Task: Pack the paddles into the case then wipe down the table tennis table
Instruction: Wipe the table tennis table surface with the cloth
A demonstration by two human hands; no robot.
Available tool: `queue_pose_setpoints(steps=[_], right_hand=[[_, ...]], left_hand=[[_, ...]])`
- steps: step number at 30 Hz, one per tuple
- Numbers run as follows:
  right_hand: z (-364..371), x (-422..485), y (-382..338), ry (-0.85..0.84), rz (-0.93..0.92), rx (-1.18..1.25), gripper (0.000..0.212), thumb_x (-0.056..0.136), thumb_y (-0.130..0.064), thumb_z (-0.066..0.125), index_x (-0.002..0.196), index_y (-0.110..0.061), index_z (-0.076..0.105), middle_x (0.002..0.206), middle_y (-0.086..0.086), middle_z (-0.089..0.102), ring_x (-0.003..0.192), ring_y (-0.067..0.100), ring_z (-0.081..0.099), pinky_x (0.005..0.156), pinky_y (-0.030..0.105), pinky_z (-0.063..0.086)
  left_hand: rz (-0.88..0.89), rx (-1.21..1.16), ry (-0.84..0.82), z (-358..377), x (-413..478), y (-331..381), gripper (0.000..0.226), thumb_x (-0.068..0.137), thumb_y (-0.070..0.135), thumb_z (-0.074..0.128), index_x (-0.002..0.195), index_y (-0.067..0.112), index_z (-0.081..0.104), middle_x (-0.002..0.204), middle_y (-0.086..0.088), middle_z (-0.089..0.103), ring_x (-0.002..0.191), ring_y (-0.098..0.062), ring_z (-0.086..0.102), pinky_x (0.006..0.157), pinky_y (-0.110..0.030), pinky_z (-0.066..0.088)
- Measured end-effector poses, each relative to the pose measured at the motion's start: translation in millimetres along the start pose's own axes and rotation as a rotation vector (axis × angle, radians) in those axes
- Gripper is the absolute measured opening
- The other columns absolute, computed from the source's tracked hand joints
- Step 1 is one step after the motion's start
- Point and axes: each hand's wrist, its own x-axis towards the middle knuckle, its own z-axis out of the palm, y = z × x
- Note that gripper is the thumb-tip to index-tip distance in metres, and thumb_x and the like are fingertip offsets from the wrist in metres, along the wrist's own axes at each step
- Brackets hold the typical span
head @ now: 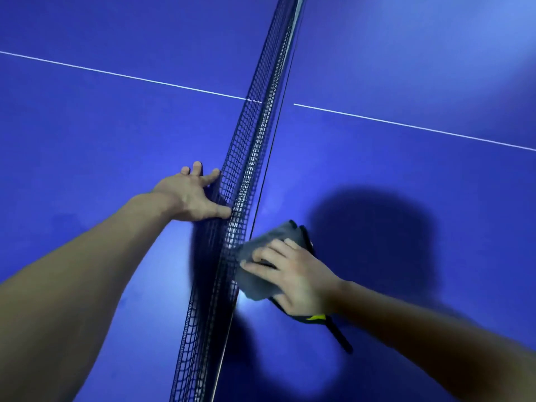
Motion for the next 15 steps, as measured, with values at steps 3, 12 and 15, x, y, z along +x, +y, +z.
queue_pose_setpoints(steps=[3, 12, 15], right_hand=[[-20, 27, 55, -0.001, -0.102, -0.068, 0.065, 0.079, -0.017, 0.06, 0.143, -0.012, 0.067, 0.124, 0.013, 0.063, 0.103, 0.035, 0.057, 0.096, 0.047, 0.045], [-59, 86, 136, 0.426, 0.607, -0.216, 0.055, 0.084, -0.028, 0.056, 0.134, -0.009, 0.068, 0.119, 0.018, 0.058, 0.105, 0.045, 0.056, 0.095, 0.056, 0.047], [-22, 35, 48, 0.213, 0.276, -0.067, 0.059, 0.082, -0.024, 0.059, 0.138, -0.008, 0.067, 0.12, 0.015, 0.06, 0.101, 0.039, 0.055, 0.092, 0.052, 0.048]], left_hand=[[0.004, 0.003, 0.005, 4, 3, -2, 0.122, 0.068, 0.09, 0.056, 0.17, 0.047, 0.004, 0.18, 0.003, -0.008, 0.167, -0.024, 0.003, 0.128, -0.05, 0.03], [0.011, 0.032, -0.003, 3, 5, -5, 0.111, 0.083, 0.087, 0.06, 0.17, 0.047, 0.002, 0.18, 0.002, -0.009, 0.166, -0.026, 0.004, 0.127, -0.049, 0.029], [-0.001, 0.02, -0.007, 2, 3, -3, 0.115, 0.08, 0.088, 0.059, 0.17, 0.046, 0.002, 0.18, 0.002, -0.008, 0.166, -0.026, 0.004, 0.128, -0.05, 0.03]])
